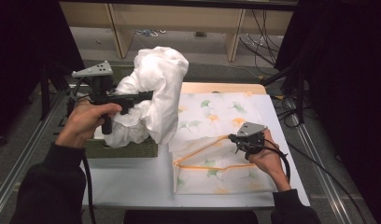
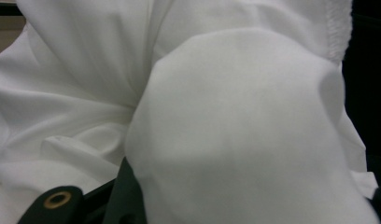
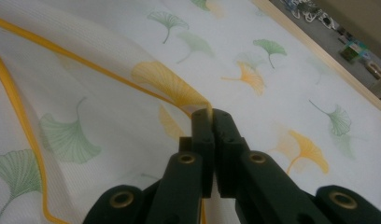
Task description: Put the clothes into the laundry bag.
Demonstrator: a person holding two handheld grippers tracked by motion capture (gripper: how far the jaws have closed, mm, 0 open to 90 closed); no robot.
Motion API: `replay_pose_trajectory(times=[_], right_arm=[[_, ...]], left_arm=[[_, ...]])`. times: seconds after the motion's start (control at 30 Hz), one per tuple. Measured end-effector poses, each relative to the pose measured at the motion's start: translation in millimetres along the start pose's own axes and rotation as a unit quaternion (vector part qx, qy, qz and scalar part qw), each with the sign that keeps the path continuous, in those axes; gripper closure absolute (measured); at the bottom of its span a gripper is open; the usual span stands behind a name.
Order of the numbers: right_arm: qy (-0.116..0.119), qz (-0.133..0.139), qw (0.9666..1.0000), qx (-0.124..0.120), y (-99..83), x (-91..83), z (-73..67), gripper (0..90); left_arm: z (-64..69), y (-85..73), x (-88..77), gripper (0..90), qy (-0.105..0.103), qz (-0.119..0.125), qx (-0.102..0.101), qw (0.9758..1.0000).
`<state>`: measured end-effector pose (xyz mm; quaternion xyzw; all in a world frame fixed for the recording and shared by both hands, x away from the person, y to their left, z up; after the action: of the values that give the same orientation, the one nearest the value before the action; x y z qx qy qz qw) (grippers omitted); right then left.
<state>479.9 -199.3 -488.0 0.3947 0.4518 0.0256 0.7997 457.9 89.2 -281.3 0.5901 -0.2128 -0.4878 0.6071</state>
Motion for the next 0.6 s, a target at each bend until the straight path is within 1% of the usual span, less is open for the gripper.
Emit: replay_pose_trajectory(times=[0.03, 0.07, 0.1, 0.13, 0.17, 0.2, 0.23, 0.27, 0.3, 0.33, 0.37, 0.4, 0.43, 0.47, 0.5, 0.53, 0.57, 0.6], right_arm=[[0.001, -0.001, 1.0000, -0.006, -0.1, -0.1, 1.2, 89.5], [0.002, 0.000, 1.0000, -0.006, -0.2, 0.5, 1.2, 89.5], [0.001, 0.000, 1.0000, 0.004, -0.6, 0.9, 1.6, 89.6], [0.004, 0.000, 1.0000, -0.006, -0.7, 1.1, 3.0, 89.6], [-0.001, 0.005, 1.0000, -0.003, 0.3, 1.4, 4.9, 89.6], [0.001, 0.002, 1.0000, 0.000, -0.3, 0.7, 5.3, 89.6], [0.000, 0.004, 1.0000, -0.002, 0.0, 1.1, 6.2, 89.6], [0.000, 0.004, 1.0000, 0.000, 0.2, 0.6, 7.9, 89.6], [-0.005, 0.005, 0.9999, 0.008, 1.2, 0.6, 9.5, 89.7], [-0.005, 0.006, 1.0000, 0.002, 2.1, 0.4, 11.4, 89.7], [-0.006, 0.007, 0.9999, 0.004, 3.4, -0.3, 13.0, 89.6], [-0.011, 0.010, 0.9999, 0.003, 4.9, -1.3, 16.2, 89.6], [-0.012, 0.010, 0.9999, 0.006, 5.4, -2.0, 17.4, 89.7], [-0.016, 0.011, 0.9998, 0.009, 6.8, -3.7, 20.7, 89.7], [-0.019, 0.015, 0.9996, 0.012, 7.9, -4.8, 21.9, 89.7], [-0.025, 0.016, 0.9995, 0.011, 8.9, -6.6, 24.7, 89.7], [-0.025, 0.018, 0.9994, 0.018, 9.6, -6.9, 24.4, 89.7], [-0.027, 0.020, 0.9994, 0.009, 11.1, -8.2, 27.5, 89.7]], left_arm=[[5.4, 0.8, 1.1, 61.7, -0.003, 0.000, 0.004, 1.0000], [14.9, 1.1, 2.7, 61.8, -0.011, -0.001, 0.013, 0.9999], [24.0, 0.5, 4.2, 61.7, -0.020, -0.002, 0.019, 0.9996], [31.1, -0.8, 5.7, 61.7, -0.028, -0.002, 0.024, 0.9993], [38.6, -2.7, 7.3, 61.7, -0.033, -0.002, 0.029, 0.9990], [43.8, -5.3, 8.7, 61.7, -0.035, -0.006, 0.037, 0.9987], [50.5, -9.8, 10.9, 61.6, -0.038, -0.012, 0.043, 0.9983], [59.2, -16.8, 14.1, 61.5, -0.046, -0.021, 0.054, 0.9973], [64.3, -21.5, 16.2, 61.5, -0.049, -0.026, 0.059, 0.9968], [69.8, -28.0, 18.5, 61.5, -0.051, -0.035, 0.068, 0.9958], [76.5, -35.8, 21.5, 61.4, -0.055, -0.042, 0.077, 0.9946], [79.9, -40.4, 23.5, 61.3, -0.057, -0.046, 0.086, 0.9936], [84.2, -50.7, 27.4, 61.3, -0.057, -0.059, 0.091, 0.9925], [87.4, -57.9, 30.5, 61.3, -0.059, -0.067, 0.091, 0.9918], [90.0, -63.3, 33.1, 61.3, -0.062, -0.073, 0.094, 0.9909], [92.3, -68.6, 35.3, 61.3, -0.062, -0.082, 0.100, 0.9897], [95.8, -75.9, 39.2, 61.3, -0.064, -0.091, 0.106, 0.9882], [98.8, -81.7, 41.8, 61.3, -0.065, -0.102, 0.116, 0.9859]])
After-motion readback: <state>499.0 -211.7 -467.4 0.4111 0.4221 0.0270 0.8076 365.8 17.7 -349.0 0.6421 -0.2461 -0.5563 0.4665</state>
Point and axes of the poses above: each handheld gripper's, and its own axes: x roughly forward along the jaws, y roughly out of its top, z roughly to its right, the point moved 10 cm from there along x, roughly forward along the jaws, and after that the axes turned 5 degrees about -z, right-handed, at the moved point
